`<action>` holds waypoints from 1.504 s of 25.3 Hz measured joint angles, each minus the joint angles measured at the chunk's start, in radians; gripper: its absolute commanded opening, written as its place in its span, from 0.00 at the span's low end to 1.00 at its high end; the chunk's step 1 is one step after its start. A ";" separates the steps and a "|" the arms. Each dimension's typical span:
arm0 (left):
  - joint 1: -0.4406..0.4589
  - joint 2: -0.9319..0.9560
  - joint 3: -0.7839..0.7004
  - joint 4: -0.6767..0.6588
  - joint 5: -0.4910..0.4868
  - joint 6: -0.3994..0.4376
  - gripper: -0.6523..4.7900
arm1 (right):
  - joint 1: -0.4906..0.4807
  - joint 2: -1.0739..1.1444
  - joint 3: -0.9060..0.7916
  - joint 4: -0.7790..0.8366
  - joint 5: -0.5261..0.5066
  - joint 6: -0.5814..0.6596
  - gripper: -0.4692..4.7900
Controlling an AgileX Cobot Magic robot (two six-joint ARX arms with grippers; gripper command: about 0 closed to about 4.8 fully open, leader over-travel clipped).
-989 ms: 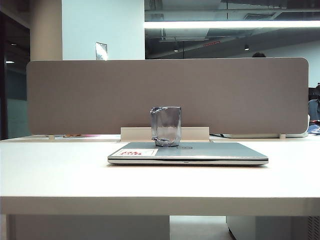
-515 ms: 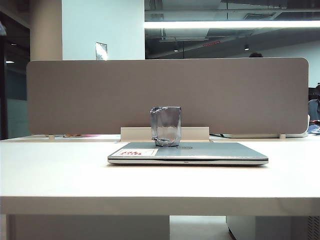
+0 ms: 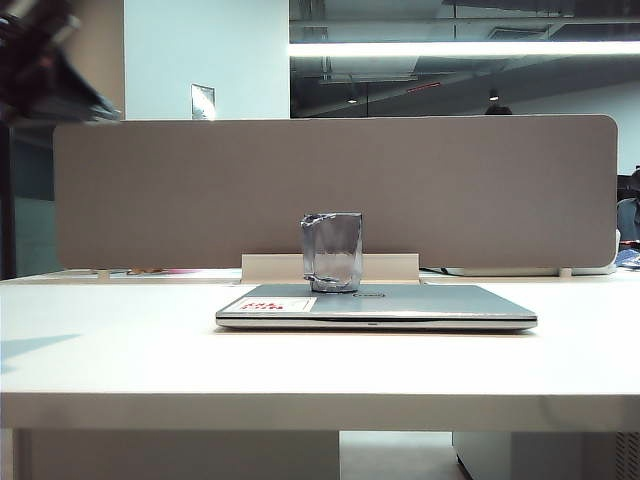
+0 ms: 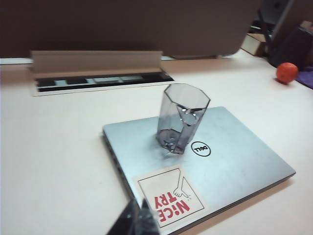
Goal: Pick up the water cup and place it on the side of the laptop close to you.
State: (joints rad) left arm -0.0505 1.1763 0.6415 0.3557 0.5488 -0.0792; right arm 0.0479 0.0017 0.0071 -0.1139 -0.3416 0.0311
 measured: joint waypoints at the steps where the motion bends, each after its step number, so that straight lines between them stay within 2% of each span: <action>1: -0.008 0.032 0.020 0.000 0.001 0.000 0.18 | 0.000 0.000 0.000 0.000 0.001 0.000 0.09; 8: -0.080 0.235 0.155 -0.001 0.005 0.080 0.18 | 0.000 0.000 0.000 0.000 0.001 0.000 0.09; 17: -0.100 0.487 0.368 -0.002 0.023 0.103 0.18 | 0.000 0.000 0.000 0.000 0.007 -0.001 0.09; 23: -0.100 0.630 0.494 0.000 0.114 0.175 0.17 | 0.000 0.000 0.000 0.000 0.008 -0.001 0.09; 28: -0.100 0.745 0.581 -0.001 0.265 0.230 0.18 | 0.000 0.000 0.000 0.000 0.008 -0.001 0.09; 31: -0.100 0.795 0.624 -0.008 0.320 0.241 0.18 | 0.000 0.000 0.000 0.000 0.008 -0.001 0.09; 34: -0.100 0.847 0.688 -0.010 0.388 0.243 0.29 | 0.000 0.000 0.000 0.000 0.008 -0.001 0.09; 38: -0.100 0.902 0.784 -0.054 0.457 0.245 0.30 | 0.000 0.000 0.000 0.000 0.008 -0.001 0.09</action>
State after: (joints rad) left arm -0.1505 2.0781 1.4250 0.3016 1.0054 0.1654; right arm 0.0475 0.0017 0.0071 -0.1143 -0.3336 0.0299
